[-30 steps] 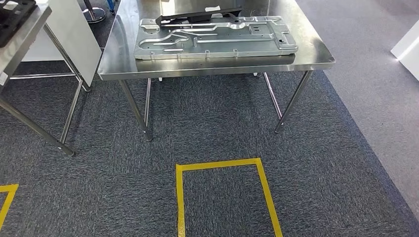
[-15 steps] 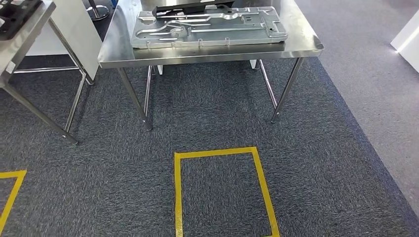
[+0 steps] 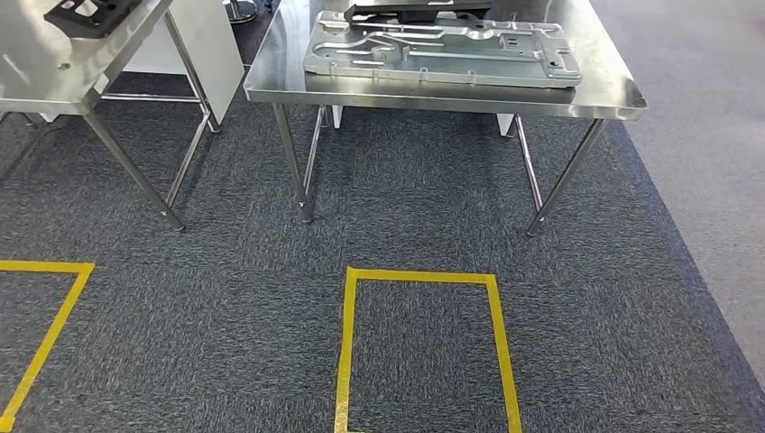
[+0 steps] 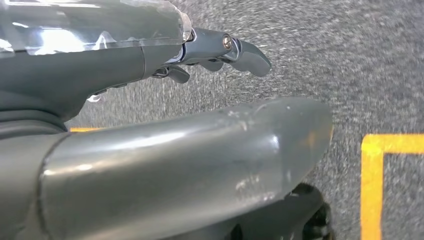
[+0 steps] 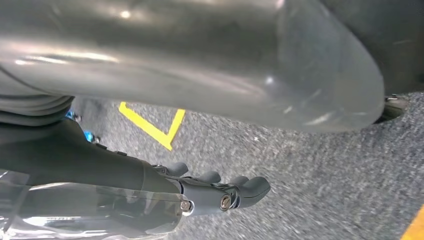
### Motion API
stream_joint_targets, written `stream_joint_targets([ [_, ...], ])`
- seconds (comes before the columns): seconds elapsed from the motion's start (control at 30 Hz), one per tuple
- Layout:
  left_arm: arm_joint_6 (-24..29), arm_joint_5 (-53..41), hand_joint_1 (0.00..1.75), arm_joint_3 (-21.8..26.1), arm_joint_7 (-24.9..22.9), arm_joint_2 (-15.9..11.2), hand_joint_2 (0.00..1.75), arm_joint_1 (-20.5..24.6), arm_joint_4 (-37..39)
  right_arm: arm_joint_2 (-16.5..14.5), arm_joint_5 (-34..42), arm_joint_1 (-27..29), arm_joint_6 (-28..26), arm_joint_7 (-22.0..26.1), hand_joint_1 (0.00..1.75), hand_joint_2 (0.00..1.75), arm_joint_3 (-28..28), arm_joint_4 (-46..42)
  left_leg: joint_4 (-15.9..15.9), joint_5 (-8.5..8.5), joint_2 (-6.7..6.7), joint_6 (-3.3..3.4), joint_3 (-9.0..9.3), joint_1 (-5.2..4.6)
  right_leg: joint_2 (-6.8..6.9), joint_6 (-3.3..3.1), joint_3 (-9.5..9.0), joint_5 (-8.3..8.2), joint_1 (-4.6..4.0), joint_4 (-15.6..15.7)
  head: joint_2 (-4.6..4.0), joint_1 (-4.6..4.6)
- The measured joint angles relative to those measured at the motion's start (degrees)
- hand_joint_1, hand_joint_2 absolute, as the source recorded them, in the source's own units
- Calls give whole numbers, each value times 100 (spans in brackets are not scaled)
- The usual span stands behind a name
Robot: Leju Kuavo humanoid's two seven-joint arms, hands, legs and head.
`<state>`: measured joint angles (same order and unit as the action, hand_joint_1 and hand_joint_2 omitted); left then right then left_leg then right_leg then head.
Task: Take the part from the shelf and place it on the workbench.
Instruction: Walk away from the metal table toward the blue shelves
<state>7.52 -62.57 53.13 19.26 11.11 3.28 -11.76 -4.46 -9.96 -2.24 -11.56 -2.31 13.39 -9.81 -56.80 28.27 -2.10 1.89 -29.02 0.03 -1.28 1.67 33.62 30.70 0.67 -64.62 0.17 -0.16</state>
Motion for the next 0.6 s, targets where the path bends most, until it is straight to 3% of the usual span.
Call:
stream_joint_targets([
  [0.03, 1, -5, 0, 0, -9, 3, 0, 7, 0, 0, -6, 1, 15, -3, 0, 0, 6, 1, -25, -4, -53, -19, -27, -6, -116, -26, -198, -98, 7, 356, 0, -3],
  [0.1, 5, -15, 0, 0, -34, 9, 0, 22, 0, 0, -16, 1, 67, -7, 0, 0, 20, 4, -55, -26, -140, -77, -88, -5, -258, -73, -352, -131, 2, 684, 1, -5],
  [0.17, 10, -27, 0, 0, -65, 8, 0, 21, 0, -2, -27, -4, 129, -12, 0, 0, 28, 6, -70, -43, -218, -147, -136, 3, -168, -121, -353, -153, -4, 721, 1, -3],
  [0.23, 18, -37, 0, 0, -87, 6, 0, 11, 0, -5, -48, -4, 175, -27, 0, 0, 36, 6, -241, 81, -124, -205, -230, 6, -45, -190, -368, -183, 13, 770, 1, -15],
  [0.33, 20, -53, 0, 0, -72, 6, 0, 12, 1, -7, -74, 17, 229, -61, 0, 0, 66, 8, -1232, 611, 103, -261, -704, 20, 176, -258, -351, -194, 9, 785, 1, -48],
  [0.37, 11, -61, 0, 0, -52, 6, 0, 9, 1, -7, -83, 24, 251, -73, 0, 0, 76, 9, -1544, 716, 126, -274, -847, 29, 253, -262, -341, -192, 4, 778, 1, -49],
  [0.4, 2, -72, 0, 0, -32, 6, 0, 2, 1, -7, -99, 27, 269, -81, 0, 0, 87, 11, -1669, 710, 144, -282, -897, 37, 327, -262, -335, -190, 2, 771, 1, -49],
  [0.43, -6, -86, 0, 0, -16, 6, 0, -5, 1, -7, -121, 24, 281, -87, 0, 0, 101, 12, -1569, 597, 170, -286, -835, 46, 395, -259, -335, -186, 2, 764, 1, -49],
  [0.53, -7, -111, 0, 0, -3, 7, 0, -3, 0, -5, -184, 19, 305, -92, 0, 0, 141, 13, -497, 101, 437, -256, -280, 43, 568, -212, -354, -157, -14, 733, 0, -54],
  [0.6, -7, -117, 0, 0, 1, 8, 0, 10, 0, -3, -210, 17, 338, -98, 0, 0, 164, 13, -133, 10, 556, -204, -126, 15, 666, -152, -356, -143, -42, 712, 0, -39],
])
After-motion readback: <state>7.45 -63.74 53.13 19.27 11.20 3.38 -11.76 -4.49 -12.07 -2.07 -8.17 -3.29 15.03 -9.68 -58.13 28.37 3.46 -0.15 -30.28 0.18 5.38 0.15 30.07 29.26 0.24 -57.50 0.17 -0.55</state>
